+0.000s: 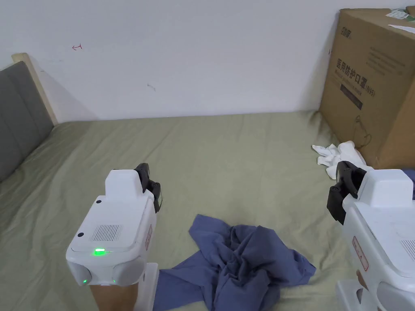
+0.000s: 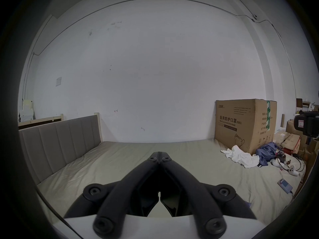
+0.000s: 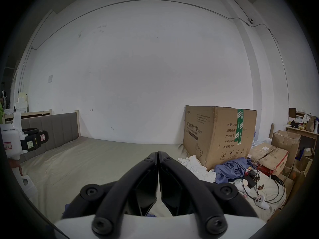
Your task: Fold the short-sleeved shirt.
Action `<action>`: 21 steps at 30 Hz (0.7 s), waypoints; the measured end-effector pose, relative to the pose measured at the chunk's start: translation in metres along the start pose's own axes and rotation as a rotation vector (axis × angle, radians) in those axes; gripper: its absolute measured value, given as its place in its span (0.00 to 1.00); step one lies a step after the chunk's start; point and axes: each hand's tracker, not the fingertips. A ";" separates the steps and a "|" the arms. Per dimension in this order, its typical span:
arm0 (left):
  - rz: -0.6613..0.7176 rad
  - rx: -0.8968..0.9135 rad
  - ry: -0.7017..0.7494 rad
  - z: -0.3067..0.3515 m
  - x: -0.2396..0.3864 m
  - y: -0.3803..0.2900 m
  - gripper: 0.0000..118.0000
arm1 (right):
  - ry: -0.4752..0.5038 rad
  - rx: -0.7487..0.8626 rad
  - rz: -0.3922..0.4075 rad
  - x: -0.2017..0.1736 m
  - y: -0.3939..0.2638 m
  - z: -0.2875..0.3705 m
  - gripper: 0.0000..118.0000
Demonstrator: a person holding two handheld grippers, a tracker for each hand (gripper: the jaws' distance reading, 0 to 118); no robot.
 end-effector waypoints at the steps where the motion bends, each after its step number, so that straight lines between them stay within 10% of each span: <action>1: 0.000 -0.010 -0.003 -0.002 0.000 -0.001 0.00 | 0.000 0.000 -0.001 0.000 0.000 0.000 0.00; 21: 0.143 -0.854 -0.002 -0.063 -0.045 -0.178 0.00 | 0.015 -0.082 -0.001 0.001 -0.026 -0.022 0.00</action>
